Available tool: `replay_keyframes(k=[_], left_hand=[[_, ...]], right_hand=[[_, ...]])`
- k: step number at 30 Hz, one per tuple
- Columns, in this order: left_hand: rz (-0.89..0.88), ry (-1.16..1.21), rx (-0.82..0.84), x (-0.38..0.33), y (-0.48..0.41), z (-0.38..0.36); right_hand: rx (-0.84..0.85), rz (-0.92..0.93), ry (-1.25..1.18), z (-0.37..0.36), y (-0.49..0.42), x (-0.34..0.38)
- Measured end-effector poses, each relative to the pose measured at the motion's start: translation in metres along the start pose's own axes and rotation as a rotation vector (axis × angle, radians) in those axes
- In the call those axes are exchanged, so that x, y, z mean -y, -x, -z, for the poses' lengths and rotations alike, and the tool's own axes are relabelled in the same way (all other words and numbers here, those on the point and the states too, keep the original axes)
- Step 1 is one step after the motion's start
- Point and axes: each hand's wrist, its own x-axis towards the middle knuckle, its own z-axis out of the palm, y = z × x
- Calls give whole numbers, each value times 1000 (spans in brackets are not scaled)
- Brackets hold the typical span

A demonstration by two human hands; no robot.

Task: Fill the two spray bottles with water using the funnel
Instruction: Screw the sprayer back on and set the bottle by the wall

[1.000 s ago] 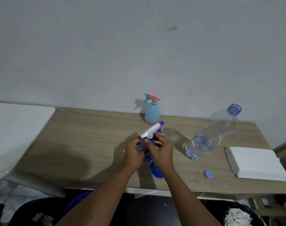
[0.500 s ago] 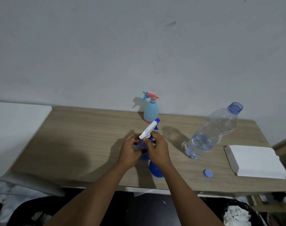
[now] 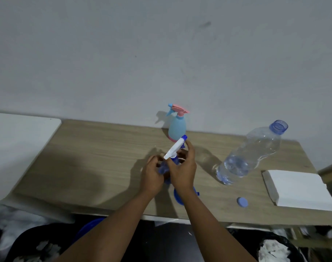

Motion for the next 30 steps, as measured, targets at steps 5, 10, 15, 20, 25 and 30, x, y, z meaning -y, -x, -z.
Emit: replay_keyframes(k=[5, 10, 15, 20, 25, 30], left_hand=[[-29, 68, 144, 10, 7, 11], [130, -350, 70, 46, 25, 53], [305, -805, 367, 70, 39, 69], [335, -845, 499, 73, 41, 67], [345, -842, 526, 74, 40, 67], [361, -825, 537, 71, 40, 68]], right_hand=[[51, 128, 43, -3, -5, -2], [-39, 196, -126, 5, -35, 38], [194, -33, -57, 23, -52, 61], [404, -141, 186, 41, -47, 48], [531, -134, 359, 52, -39, 32], [645, -211, 514, 53, -37, 27]])
